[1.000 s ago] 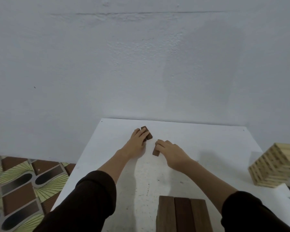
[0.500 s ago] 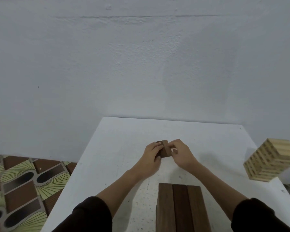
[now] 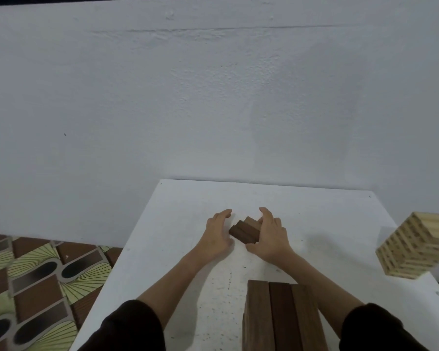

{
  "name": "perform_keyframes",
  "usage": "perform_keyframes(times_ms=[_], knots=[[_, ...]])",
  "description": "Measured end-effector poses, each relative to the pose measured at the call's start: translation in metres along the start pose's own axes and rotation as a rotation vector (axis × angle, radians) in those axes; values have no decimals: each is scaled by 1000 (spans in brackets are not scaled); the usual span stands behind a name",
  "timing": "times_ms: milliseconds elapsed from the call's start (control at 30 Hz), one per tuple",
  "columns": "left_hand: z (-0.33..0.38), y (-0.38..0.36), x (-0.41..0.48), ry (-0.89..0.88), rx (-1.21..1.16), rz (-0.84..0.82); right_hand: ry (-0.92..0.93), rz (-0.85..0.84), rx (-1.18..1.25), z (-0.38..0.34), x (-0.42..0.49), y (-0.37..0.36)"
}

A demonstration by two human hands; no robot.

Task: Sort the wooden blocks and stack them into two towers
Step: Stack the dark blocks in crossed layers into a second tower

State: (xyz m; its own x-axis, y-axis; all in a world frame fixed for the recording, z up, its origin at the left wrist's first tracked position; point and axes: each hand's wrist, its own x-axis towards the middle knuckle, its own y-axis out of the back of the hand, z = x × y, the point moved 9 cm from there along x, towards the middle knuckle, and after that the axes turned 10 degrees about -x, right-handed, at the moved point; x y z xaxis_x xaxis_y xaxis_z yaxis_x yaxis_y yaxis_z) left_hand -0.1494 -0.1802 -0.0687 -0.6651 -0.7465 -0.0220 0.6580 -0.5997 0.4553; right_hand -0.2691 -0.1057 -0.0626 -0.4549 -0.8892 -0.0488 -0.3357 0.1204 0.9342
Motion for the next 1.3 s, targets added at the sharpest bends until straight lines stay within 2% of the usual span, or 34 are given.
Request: perform_keyframes(times_ms=[133,267,367,500,767,933,1133,1300], knots=[[1,-9,-4,48,-31,-147,115,-136,200,-1,-7,0],[2,-24,-9,39,46,-244,140,-172,182,4,-14,4],[1,-25,-10,33,118,-225,77,-144,140,17,-16,6],[7,-24,-11,13,53,-207,60,-151,275,24,-19,3],[13,-24,-11,-12,36,-197,105,-144,275,16,-17,2],[14,-23,-9,-24,183,-219,140,-206,233,11,-19,2],[17,-25,-9,-2,172,-249,157,-236,245,8,-18,4],[39,-9,-15,-30,97,-258,207,-171,316,4,-24,29]])
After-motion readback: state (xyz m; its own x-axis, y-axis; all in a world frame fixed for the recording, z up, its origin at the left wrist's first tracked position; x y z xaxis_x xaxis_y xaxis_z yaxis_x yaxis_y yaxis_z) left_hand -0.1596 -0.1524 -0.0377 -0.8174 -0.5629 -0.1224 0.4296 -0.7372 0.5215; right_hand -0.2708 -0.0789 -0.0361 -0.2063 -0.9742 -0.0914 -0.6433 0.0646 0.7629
